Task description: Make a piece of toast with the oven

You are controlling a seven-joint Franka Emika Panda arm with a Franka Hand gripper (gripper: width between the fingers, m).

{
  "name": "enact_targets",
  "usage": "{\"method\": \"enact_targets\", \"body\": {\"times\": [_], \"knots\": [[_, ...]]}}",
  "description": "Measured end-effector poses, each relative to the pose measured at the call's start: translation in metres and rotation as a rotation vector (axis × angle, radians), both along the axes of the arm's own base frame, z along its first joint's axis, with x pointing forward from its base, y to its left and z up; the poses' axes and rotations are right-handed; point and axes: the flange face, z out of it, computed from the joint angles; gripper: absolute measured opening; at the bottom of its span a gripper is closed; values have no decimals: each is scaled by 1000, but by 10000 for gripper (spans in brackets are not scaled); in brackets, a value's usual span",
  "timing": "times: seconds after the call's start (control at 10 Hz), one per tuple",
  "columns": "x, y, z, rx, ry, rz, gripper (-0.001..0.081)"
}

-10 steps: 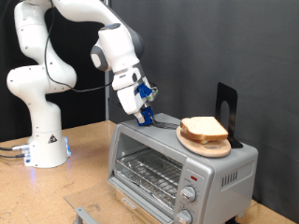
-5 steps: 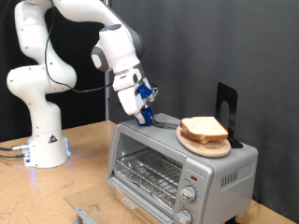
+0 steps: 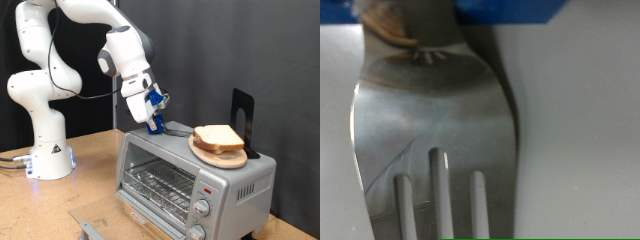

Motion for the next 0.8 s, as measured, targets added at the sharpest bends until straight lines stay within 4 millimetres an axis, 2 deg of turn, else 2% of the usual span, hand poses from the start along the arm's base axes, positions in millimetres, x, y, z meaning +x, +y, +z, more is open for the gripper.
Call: {"method": "enact_targets", "body": {"times": [0.8], "knots": [[0,1,0,-5,-9,3,487]]}}
